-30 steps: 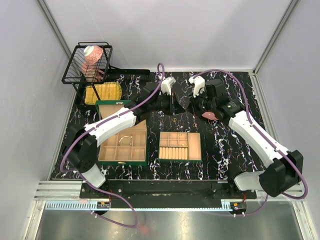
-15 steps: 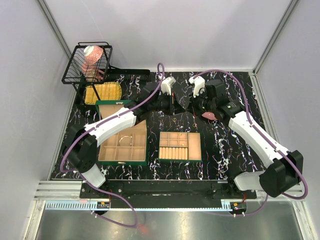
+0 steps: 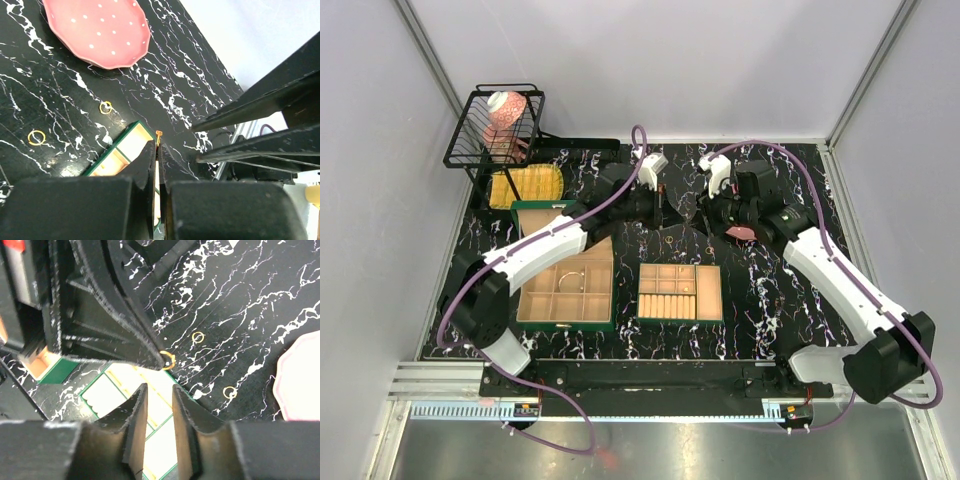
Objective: Organize the mixed jewelry
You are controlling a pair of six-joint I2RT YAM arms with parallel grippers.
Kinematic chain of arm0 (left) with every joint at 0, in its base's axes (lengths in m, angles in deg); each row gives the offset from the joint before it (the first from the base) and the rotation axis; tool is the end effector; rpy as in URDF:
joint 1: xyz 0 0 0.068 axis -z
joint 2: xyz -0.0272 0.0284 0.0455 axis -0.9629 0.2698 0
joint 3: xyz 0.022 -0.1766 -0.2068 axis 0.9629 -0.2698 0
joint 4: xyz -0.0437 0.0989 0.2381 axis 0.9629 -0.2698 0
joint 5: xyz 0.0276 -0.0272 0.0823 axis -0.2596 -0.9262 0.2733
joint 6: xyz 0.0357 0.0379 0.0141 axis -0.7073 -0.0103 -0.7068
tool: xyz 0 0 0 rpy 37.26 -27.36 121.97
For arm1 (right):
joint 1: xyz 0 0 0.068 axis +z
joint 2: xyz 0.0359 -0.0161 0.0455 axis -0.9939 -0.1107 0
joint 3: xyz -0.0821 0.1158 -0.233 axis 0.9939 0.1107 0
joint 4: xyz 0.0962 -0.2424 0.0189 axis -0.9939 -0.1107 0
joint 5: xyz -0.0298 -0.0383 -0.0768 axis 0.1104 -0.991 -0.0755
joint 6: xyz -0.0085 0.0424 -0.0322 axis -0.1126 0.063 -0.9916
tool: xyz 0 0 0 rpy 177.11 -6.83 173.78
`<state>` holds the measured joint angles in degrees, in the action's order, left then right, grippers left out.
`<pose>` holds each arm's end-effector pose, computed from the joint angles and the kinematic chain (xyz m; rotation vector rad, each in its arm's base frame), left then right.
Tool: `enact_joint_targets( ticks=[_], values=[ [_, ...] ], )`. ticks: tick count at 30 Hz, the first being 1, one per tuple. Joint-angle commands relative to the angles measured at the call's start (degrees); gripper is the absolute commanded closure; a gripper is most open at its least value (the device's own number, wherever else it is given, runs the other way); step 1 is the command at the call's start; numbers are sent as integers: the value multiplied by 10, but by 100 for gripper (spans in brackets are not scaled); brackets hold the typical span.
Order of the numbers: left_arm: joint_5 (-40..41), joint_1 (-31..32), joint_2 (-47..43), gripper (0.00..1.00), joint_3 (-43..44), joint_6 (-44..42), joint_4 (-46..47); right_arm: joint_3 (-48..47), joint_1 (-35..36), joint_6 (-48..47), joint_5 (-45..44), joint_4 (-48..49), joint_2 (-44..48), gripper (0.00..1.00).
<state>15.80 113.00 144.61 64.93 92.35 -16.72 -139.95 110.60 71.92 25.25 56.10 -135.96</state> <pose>0.2875 -0.2507 0.2976 0.5106 2.0642 -1.2026 0.2494 0.1400 0.3431 -0.7896 2.0411 0.5810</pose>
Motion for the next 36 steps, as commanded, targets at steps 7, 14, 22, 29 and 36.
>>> enact_joint_targets(
  ticks=[7, 14, 22, 29, 36],
  values=[
    [-181, -31, -34, 100, -8, -75, 50, -14, 5, -57, 63, -15, 59, 57],
    [-299, -35, -38, 100, -10, -87, 69, -14, 5, -75, 125, -30, 63, 53],
    [-335, -35, -53, 100, -32, -93, 86, -17, 2, -83, 150, -37, 56, 53],
    [-340, -35, -59, 100, -46, -84, 111, -13, -2, -90, 177, -47, 56, 56],
    [-343, -35, -58, 100, -48, -79, 119, -10, -3, -99, 196, -57, 58, 69]
  ],
)
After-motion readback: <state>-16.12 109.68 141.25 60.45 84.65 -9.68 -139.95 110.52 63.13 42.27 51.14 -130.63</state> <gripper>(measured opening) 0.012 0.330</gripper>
